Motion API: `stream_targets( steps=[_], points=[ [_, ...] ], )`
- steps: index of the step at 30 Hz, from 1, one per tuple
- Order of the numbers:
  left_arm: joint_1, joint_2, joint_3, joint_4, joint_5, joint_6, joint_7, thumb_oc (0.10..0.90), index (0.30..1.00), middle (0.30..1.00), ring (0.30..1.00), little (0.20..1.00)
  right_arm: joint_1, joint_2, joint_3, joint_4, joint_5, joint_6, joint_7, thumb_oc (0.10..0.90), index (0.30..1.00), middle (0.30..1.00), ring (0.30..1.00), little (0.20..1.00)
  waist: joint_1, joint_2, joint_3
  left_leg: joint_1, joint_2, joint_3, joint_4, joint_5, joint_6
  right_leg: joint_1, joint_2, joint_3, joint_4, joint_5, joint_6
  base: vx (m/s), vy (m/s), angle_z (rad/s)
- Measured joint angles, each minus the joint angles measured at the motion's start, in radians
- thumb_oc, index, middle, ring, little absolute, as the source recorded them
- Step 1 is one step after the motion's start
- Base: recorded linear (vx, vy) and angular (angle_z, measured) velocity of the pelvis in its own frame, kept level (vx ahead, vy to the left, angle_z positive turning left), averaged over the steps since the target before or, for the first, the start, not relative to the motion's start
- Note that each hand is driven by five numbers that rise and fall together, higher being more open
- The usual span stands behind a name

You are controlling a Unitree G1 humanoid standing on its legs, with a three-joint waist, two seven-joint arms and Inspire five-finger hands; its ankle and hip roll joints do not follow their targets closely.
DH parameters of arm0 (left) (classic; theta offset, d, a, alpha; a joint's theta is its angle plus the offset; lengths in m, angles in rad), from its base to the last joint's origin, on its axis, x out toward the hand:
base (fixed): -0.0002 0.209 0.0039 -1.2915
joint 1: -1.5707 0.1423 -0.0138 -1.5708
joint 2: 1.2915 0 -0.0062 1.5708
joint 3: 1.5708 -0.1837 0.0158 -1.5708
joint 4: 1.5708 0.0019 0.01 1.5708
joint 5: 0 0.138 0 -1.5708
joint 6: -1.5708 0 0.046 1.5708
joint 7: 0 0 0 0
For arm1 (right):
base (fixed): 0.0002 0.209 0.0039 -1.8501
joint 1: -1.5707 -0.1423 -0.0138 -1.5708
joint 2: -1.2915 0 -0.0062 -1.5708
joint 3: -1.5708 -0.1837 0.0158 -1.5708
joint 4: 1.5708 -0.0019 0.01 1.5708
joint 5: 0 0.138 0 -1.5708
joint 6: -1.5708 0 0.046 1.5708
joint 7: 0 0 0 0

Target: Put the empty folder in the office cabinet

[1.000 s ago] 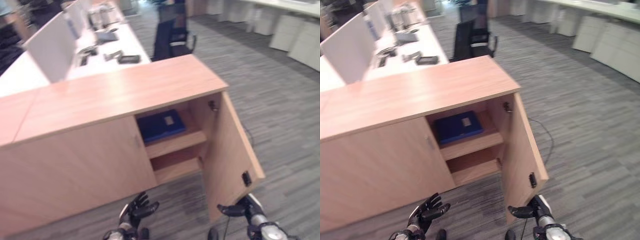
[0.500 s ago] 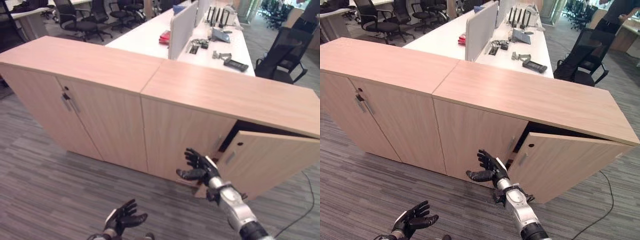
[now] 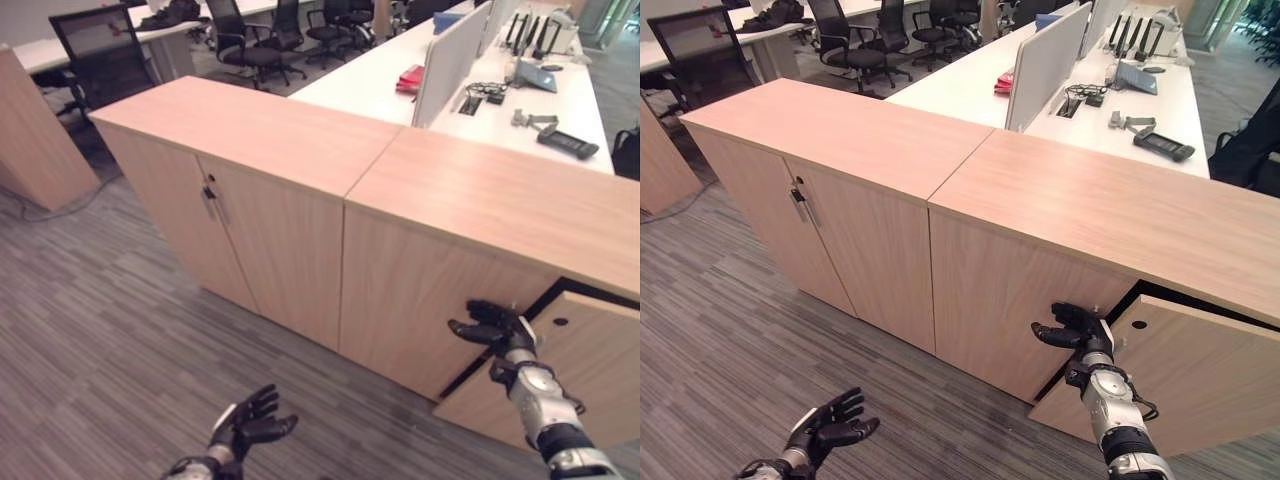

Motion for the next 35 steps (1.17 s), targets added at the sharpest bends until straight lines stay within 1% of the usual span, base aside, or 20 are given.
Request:
stream_targets(
  steps=[2,3,4,5,6,7,8,10,11,13,15,16,18,21,22,23,28,30,31,35],
  points=[
    [0.007,-0.015,0.009,-0.001,0.0,0.001,0.003,0.8,0.9,0.9,0.9,0.9,0.077,0.027,-0.008,-0.104,0.012,-0.005,0.002,0.8,0.9,0.9,0.9,0.9,-0.005,0.001,0.0,0.001,0.013,0.002,-0.001,-0.001,-0.013,-0.001,0.013,0.0,0.0,-0.011,-0.011,0.01,-0.086,-0.05],
    [0.022,-0.02,0.016,0.0,0.0,0.003,0.009,0.8,0.9,0.9,0.9,0.9,0.155,0.075,-0.007,-0.198,0.013,-0.011,0.004,0.8,0.9,0.9,0.9,0.9,-0.034,0.0,-0.001,0.002,0.028,0.006,0.0,-0.004,-0.023,-0.007,0.025,0.001,0.0,-0.026,-0.018,-0.01,-0.123,-0.21],
    [0.036,-0.025,0.024,-0.001,0.0,0.003,0.009,0.8,0.9,0.9,0.9,0.9,0.218,0.115,0.004,-0.251,0.014,-0.011,0.012,0.8,0.9,0.9,0.9,0.9,-0.06,-0.001,-0.002,0.002,0.039,0.015,-0.003,-0.007,-0.032,-0.012,0.035,0.005,0.0,-0.029,-0.023,-0.01,-0.07,-0.27],
    [0.039,-0.03,0.029,-0.001,0.0,0.004,0.009,0.8,0.9,0.9,0.9,0.9,0.247,0.119,0.018,-0.272,0.013,-0.009,0.022,0.8,0.9,0.9,0.9,0.9,-0.072,0.0,-0.002,0.001,0.044,0.025,-0.003,-0.008,-0.035,-0.017,0.038,0.006,0.0,-0.029,-0.024,-0.02,-0.093,-0.45],
    [0.046,-0.044,0.051,-0.001,0.002,0.004,0.009,0.8,0.9,0.9,0.9,0.9,0.289,0.103,0.072,-0.299,0.003,-0.003,0.05,0.8,0.9,0.9,0.9,0.9,-0.08,0.001,-0.003,0.002,0.054,0.046,-0.002,-0.011,-0.041,-0.022,0.043,0.006,0.0,-0.028,-0.025,-0.01,-0.058,-0.56],
    [0.041,-0.05,0.054,0.001,0.003,0.005,0.009,0.8,0.9,0.9,0.9,0.9,0.333,0.081,0.122,-0.304,-0.022,0.005,0.098,0.8,0.9,0.9,0.9,0.9,-0.1,0.001,-0.003,0.004,0.066,0.067,0.0,-0.01,-0.044,-0.03,0.051,0.008,0.0,-0.02,-0.033,-0.02,-0.086,-0.52],
    [0.032,-0.052,0.052,0.0,0.003,0.004,0.007,0.8,0.9,0.9,0.9,0.9,0.352,0.071,0.142,-0.302,-0.036,0.018,0.117,0.8,0.9,0.9,0.9,0.9,-0.113,0.001,-0.004,0.004,0.072,0.071,0.0,-0.011,-0.047,-0.033,0.058,0.009,0.0,-0.02,-0.035,0.0,-0.05,-0.34],
    [0.025,-0.054,0.052,-0.002,0.003,0.001,0.006,0.8,0.9,0.9,0.9,0.9,0.361,0.062,0.177,-0.283,-0.037,0.023,0.145,0.8,0.9,0.9,0.9,0.9,-0.119,0.002,-0.004,0.007,0.083,0.094,0.0,-0.013,-0.054,-0.044,0.067,0.015,0.0,-0.021,-0.037,0.0,-0.041,-0.34],
    [0.021,-0.054,0.052,-0.002,0.007,0.002,0.005,0.8,0.9,0.9,0.9,0.9,0.363,0.062,0.198,-0.264,-0.038,0.04,0.179,0.8,0.9,0.9,0.9,0.9,-0.118,0.003,-0.004,0.016,0.095,0.116,0.0,-0.017,-0.061,-0.045,0.074,0.013,0.0,-0.016,-0.044,0.01,-0.04,-0.48],
    [0.015,-0.054,0.051,-0.001,0.014,0.002,-0.004,0.8,0.9,0.9,0.9,0.9,0.371,0.062,0.225,-0.257,-0.059,0.048,0.213,0.8,0.9,0.9,0.9,0.9,-0.136,0.008,-0.006,0.025,0.11,0.128,0.0,-0.021,-0.071,-0.043,0.089,0.019,0.0,-0.014,-0.049,0.04,-0.033,-0.3],
    [0.012,-0.055,0.049,-0.001,0.014,0.002,-0.016,0.8,0.9,0.9,0.9,0.9,0.371,0.065,0.23,-0.235,-0.074,0.048,0.232,0.8,0.9,0.9,0.9,0.9,-0.134,0.013,-0.007,0.037,0.121,0.143,0.0,-0.025,-0.079,-0.041,0.1,0.03,0.0,-0.016,-0.05,0.04,-0.02,-0.22],
    [0.012,-0.058,0.048,0.002,0.014,0.002,-0.016,0.8,0.9,0.9,0.9,0.9,0.373,0.07,0.228,-0.222,-0.075,0.049,0.235,0.8,0.9,0.9,0.9,0.9,-0.135,0.021,-0.011,0.041,0.126,0.15,0.0,-0.028,-0.083,-0.041,0.106,0.038,0.0,-0.021,-0.059,0.04,-0.002,-0.21],
    [0.011,-0.061,0.048,0.002,0.014,0.002,-0.015,0.8,0.9,0.9,0.9,0.9,0.379,0.074,0.218,-0.222,-0.076,0.049,0.233,0.8,0.9,0.9,0.9,0.9,-0.142,0.028,-0.011,0.043,0.127,0.152,0.0,-0.028,-0.083,-0.04,0.108,0.04,0.0,-0.02,-0.059,0.01,0.004,-0.06],
    [0.015,-0.085,0.051,0.002,0.014,0.002,-0.012,0.8,0.9,0.9,0.9,0.9,0.386,0.117,0.153,-0.185,-0.075,0.049,0.207,0.8,0.9,0.9,0.9,0.9,-0.156,0.043,-0.01,0.05,0.127,0.16,0.0,-0.031,-0.085,-0.036,0.108,0.048,0.0,-0.02,-0.059,0.01,0.005,-0.07],
    [0.015,-0.093,0.048,0.002,0.014,0.003,-0.012,0.8,0.9,0.9,0.9,0.9,0.391,0.114,0.149,-0.185,-0.075,0.049,0.197,0.8,0.9,0.9,0.9,0.9,-0.164,0.048,-0.01,0.053,0.127,0.17,0.0,-0.033,-0.086,-0.039,0.108,0.059,0.0,-0.02,-0.059,0.02,0.012,-0.21],
    [0.016,-0.095,0.048,0.002,0.014,0.002,-0.011,0.8,0.9,0.9,0.9,0.9,0.394,0.12,0.139,-0.182,-0.075,0.048,0.193,0.8,0.9,0.9,0.9,0.9,-0.162,0.049,-0.011,0.055,0.127,0.176,0.0,-0.033,-0.087,-0.04,0.109,0.065,0.0,-0.02,-0.058,0.02,0.009,-0.21],
    [0.012,-0.094,0.049,0.002,0.015,0.003,-0.004,0.8,0.9,0.9,0.9,0.9,0.394,0.121,0.116,-0.151,-0.075,0.047,0.15,0.8,0.9,0.9,0.9,0.9,-0.185,0.049,-0.011,0.061,0.128,0.187,0.0,-0.035,-0.088,-0.04,0.11,0.069,0.0,-0.02,-0.058,0.01,0.003,-0.06],
    [0.013,-0.093,0.049,0.002,0.017,0.003,0.0,0.8,0.9,0.9,0.9,0.9,0.392,0.122,0.116,-0.151,-0.076,0.047,0.146,0.8,0.9,0.9,0.9,0.9,-0.185,0.049,-0.011,0.063,0.129,0.193,0.0,-0.036,-0.089,-0.04,0.111,0.073,0.0,-0.019,-0.058,0.01,0.005,-0.15],
    [0.015,-0.093,0.05,0.002,0.036,0.003,0.015,0.8,0.9,0.9,0.9,0.9,0.388,0.122,0.116,-0.151,-0.076,0.044,0.142,0.8,0.9,0.9,0.9,0.9,-0.182,0.049,-0.011,0.072,0.131,0.206,0.0,-0.041,-0.089,-0.038,0.113,0.079,0.0,-0.019,-0.058,0.01,0.008,-0.17],
    [0.011,-0.093,0.049,0.003,0.063,0.002,0.015,0.8,0.9,0.9,0.9,0.9,0.386,0.122,0.116,-0.147,-0.077,0.039,0.13,0.8,0.9,0.9,0.9,0.9,-0.184,0.048,-0.011,0.072,0.131,0.206,0.0,-0.042,-0.089,-0.037,0.113,0.079,0.0,-0.019,-0.058,0.0,0.002,-0.04]
  ],
)
